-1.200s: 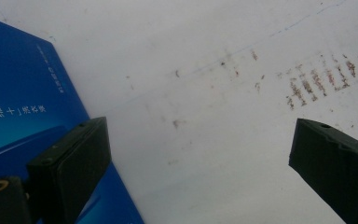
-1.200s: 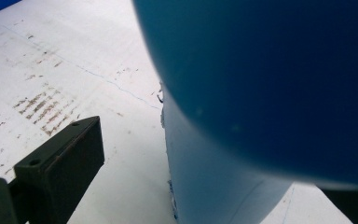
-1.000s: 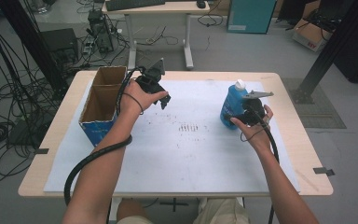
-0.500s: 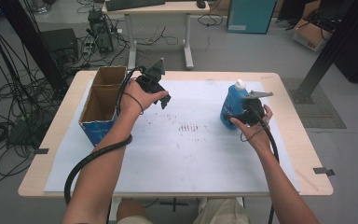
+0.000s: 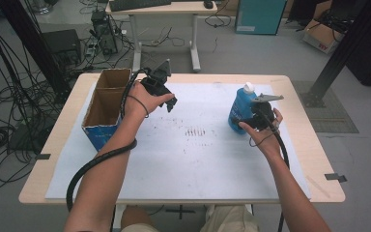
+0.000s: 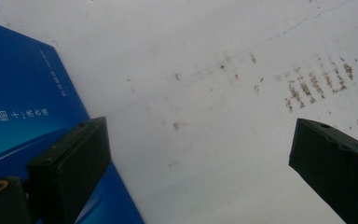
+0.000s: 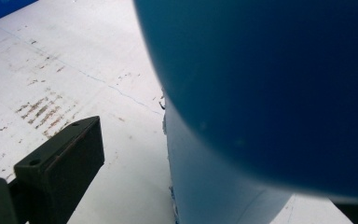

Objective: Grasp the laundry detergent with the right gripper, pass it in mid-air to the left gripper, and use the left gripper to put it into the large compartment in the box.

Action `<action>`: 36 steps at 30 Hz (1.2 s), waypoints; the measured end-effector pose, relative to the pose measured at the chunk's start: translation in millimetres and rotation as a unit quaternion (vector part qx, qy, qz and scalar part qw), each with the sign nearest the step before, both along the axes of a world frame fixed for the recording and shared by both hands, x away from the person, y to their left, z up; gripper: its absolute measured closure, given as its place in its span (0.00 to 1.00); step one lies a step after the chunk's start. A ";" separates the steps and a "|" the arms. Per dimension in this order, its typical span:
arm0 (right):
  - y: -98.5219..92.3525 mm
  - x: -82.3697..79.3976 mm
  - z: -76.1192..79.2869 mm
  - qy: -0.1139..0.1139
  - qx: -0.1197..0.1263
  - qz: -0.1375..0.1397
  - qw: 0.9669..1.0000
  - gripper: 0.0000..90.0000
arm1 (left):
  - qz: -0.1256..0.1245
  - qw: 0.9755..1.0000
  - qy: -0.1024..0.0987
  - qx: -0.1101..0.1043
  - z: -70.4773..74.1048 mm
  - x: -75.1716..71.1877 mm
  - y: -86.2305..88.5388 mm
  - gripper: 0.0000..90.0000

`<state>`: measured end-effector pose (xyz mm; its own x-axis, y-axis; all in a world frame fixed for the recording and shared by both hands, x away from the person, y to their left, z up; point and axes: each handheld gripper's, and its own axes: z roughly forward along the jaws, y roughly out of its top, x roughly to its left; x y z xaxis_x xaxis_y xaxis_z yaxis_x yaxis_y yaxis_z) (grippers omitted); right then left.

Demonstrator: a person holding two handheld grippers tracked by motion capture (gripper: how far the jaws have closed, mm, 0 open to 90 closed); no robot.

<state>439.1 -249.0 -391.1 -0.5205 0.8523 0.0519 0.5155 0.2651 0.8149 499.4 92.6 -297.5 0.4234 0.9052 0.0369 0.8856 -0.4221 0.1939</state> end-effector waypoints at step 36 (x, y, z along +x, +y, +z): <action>1.0 0.8 -2.4 -0.007 -0.001 0.002 1.000 0.03 | 0.005 1.000 -0.003 -0.002 2.0 -1.0 1.6 0.06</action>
